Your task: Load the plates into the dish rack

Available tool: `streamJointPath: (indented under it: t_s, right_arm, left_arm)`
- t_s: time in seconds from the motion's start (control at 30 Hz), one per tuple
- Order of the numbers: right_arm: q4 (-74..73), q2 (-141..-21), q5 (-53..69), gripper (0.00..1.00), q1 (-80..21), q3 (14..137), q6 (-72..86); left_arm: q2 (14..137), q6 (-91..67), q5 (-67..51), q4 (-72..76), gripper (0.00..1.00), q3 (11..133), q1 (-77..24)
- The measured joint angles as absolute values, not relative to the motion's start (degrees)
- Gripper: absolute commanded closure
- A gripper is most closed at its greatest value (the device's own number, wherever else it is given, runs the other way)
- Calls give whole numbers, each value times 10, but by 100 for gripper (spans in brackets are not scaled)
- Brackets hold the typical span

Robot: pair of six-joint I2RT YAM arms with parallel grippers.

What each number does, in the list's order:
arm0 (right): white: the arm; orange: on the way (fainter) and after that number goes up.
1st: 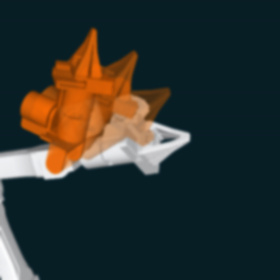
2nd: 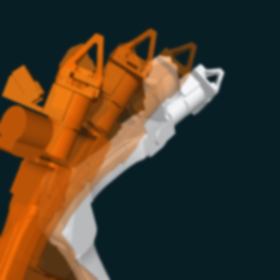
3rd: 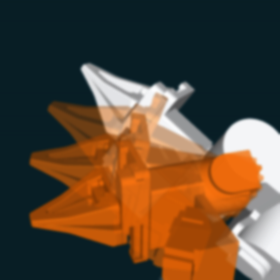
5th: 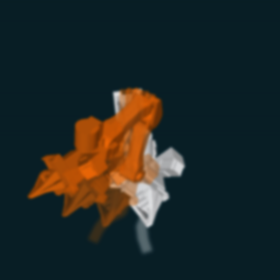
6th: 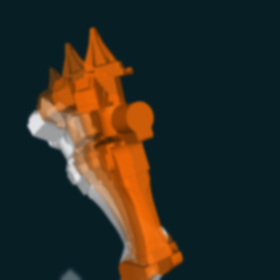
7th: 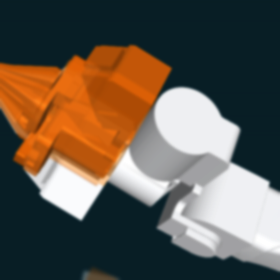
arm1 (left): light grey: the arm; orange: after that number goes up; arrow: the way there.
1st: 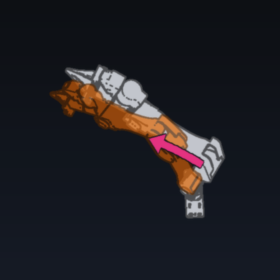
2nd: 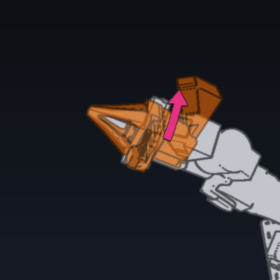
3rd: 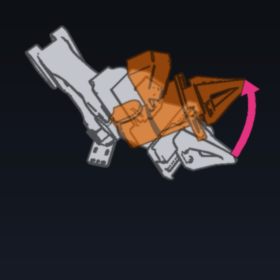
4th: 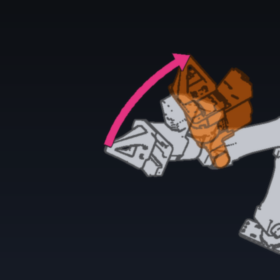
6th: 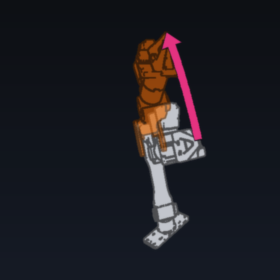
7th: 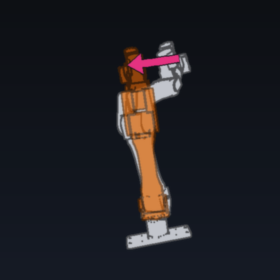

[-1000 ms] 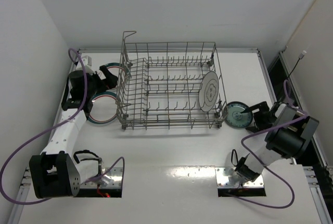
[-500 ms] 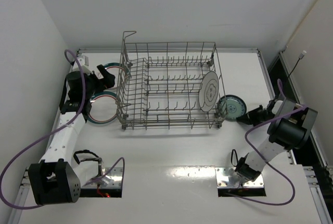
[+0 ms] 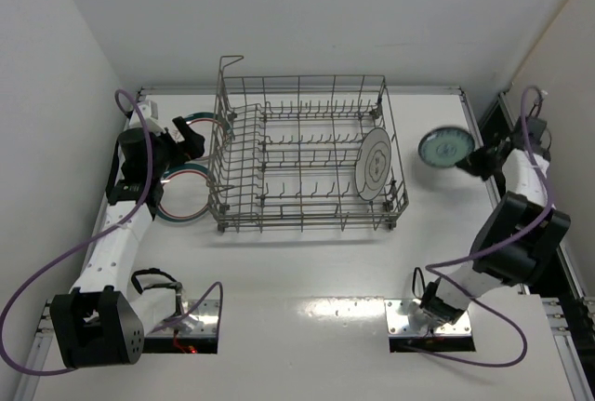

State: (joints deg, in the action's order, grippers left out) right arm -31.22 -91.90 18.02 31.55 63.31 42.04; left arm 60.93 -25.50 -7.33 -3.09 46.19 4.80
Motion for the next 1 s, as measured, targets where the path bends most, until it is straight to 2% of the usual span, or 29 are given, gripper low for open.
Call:
streamJointPath:
  t_s: [0.13,0.37,0.77,1.0]
  right_arm:
    - [-304,-869,128,100,267,736,418]
    - [-340,-802,23,100,135,828,389]
    - [-427,-757,-208,100,-175,836,331]
    - [-483,-802,-316,100,-249,837,325]
  left_arm:
    - [609,-255,-72,-32,1,462,48]
    - [609,-255,-72,-32,1,462,48]
    - [609,-255,-72,-32,1,462,48]
    - [609,-255,-72,-32,1,462,48]
